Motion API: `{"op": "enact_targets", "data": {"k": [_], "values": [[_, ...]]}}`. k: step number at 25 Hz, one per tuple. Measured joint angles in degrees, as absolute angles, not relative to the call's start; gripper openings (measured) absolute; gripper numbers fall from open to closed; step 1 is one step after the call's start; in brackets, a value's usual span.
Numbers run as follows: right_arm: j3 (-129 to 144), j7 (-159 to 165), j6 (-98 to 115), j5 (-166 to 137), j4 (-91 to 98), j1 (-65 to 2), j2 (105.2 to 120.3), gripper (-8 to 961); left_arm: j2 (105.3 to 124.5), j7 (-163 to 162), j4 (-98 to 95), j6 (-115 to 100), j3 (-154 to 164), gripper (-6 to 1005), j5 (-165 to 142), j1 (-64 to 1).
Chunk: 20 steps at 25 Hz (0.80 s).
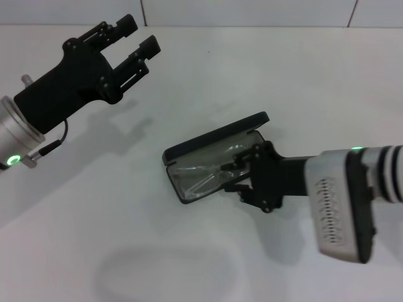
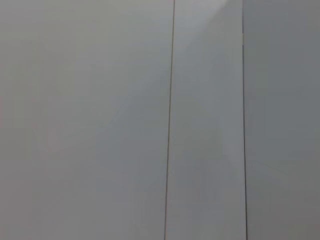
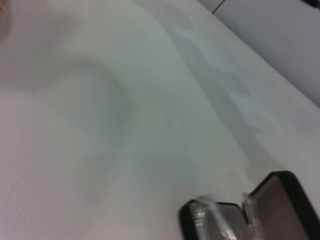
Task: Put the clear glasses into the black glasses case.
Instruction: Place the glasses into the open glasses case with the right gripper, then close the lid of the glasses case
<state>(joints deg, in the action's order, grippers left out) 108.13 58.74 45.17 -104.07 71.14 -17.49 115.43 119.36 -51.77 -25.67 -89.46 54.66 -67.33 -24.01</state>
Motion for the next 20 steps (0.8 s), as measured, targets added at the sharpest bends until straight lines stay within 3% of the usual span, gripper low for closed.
{"op": "enact_targets", "data": {"k": [9,14,20], "values": [[92.26,61.89,61.59,-102.76,71.5,-16.48,115.59,323,119.36,-51.77,-25.67,-89.54,54.67,574,-67.33,-24.06],[71.86,62.04,78.74,-92.36,59.69,-21.21,115.39,334,119.42,-53.4,-25.66,-88.44,54.66,574,-68.91,-24.61],[41.06,63.69,91.58,-89.12,35.59,-30.1,112.85,347,119.68,-61.6,-25.58,-79.51,54.86,575,-76.88,-28.78]]}}
